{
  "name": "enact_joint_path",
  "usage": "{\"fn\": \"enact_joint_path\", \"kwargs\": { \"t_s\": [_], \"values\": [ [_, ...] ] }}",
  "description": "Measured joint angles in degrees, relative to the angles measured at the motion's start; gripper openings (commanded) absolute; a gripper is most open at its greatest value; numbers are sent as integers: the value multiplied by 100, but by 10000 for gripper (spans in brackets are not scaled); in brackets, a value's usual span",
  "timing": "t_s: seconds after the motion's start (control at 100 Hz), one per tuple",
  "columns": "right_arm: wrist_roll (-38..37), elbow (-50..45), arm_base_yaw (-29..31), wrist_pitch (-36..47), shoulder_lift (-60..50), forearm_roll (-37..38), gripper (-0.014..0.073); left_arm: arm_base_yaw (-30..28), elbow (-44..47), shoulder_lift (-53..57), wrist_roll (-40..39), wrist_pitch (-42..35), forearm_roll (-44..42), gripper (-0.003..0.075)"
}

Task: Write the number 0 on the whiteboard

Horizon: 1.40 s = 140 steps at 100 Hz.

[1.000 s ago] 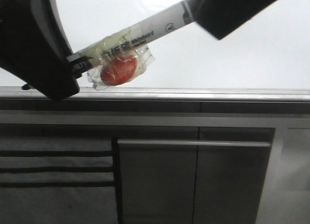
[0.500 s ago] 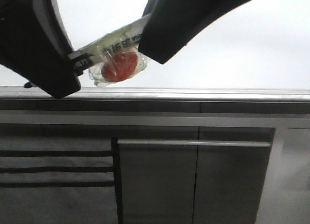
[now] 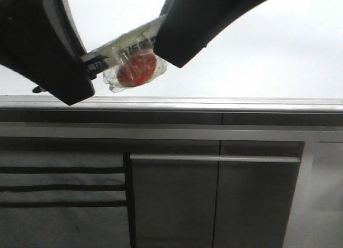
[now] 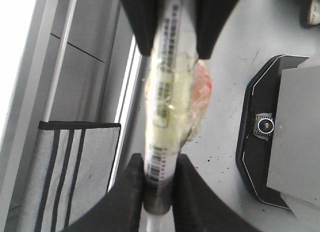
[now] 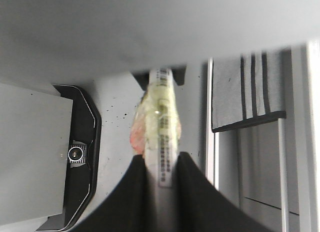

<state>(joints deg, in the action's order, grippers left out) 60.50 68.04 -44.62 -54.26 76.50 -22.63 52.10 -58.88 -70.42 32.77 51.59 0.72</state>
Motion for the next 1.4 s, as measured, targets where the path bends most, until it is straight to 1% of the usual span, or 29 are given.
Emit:
{"fn": "enact_joint_path", "kwargs": {
  "t_s": [0.07,0.13,0.25,0.31,0.32,0.36,0.41,0.47,0.5,0.64,0.72,0.77,0.87,0.93,0.98,1.07,1.18,1.28,1.4],
  "values": [
    [0,0,0,0,0,0,-25,0,0,0,3,-15,-5,-16],
    [0,0,0,0,-12,0,-25,0,0,14,3,-50,-14,6],
    [0,0,98,0,-175,-53,-25,-76,0,141,-21,-265,-14,130],
    [-61,0,203,41,-307,-136,-25,-161,0,255,-91,-452,29,225],
    [-72,0,234,41,-323,-148,-25,-189,0,289,-105,-480,44,225],
    [-134,0,331,70,-416,-207,-25,-263,0,395,-142,-611,81,295],
    [-177,0,485,44,-522,-249,-25,-381,0,531,-192,-709,116,357],
    [-219,0,726,-16,-639,-310,-25,-545,0,697,-289,-780,141,409],
    [-229,-11,844,-34,-714,-364,-25,-620,0,804,-345,-793,153,419],
    [-257,-297,1447,-46,-1073,-615,-25,-1068,169,1269,-713,-920,177,421],
    [-416,-659,1912,182,-1275,-921,-25,-1391,440,1564,-960,-1125,177,421],
    [-702,-898,2232,455,-1355,-1136,-25,-1576,660,1756,-1162,-1307,177,421],
    [-1542,-1370,2911,1135,-1391,-1576,-25,-1930,1169,2155,-1706,-1662,183,421],
    [-1822,-1637,3263,1495,-1342,-1886,-25,-2127,1421,2406,-2111,-1794,192,421],
    [-1970,-1783,3454,1607,-1287,-2159,-25,-2256,1607,2567,-2367,-1881,198,421],
    [-2070,-1906,3573,1670,-1179,-2407,-25,-2420,1879,2749,-2620,-2007,253,421],
    [-2232,-1814,3609,1693,-920,-2522,-25,-2483,1975,2774,-2703,-2071,306,421],
    [-2297,-1478,3666,1490,-540,-2511,-25,-2483,1988,2749,-2717,-2105,323,421],
    [-2308,-890,3679,1002,43,-2365,-25,-2483,1988,2703,-2721,-2119,343,421]
  ]
}}
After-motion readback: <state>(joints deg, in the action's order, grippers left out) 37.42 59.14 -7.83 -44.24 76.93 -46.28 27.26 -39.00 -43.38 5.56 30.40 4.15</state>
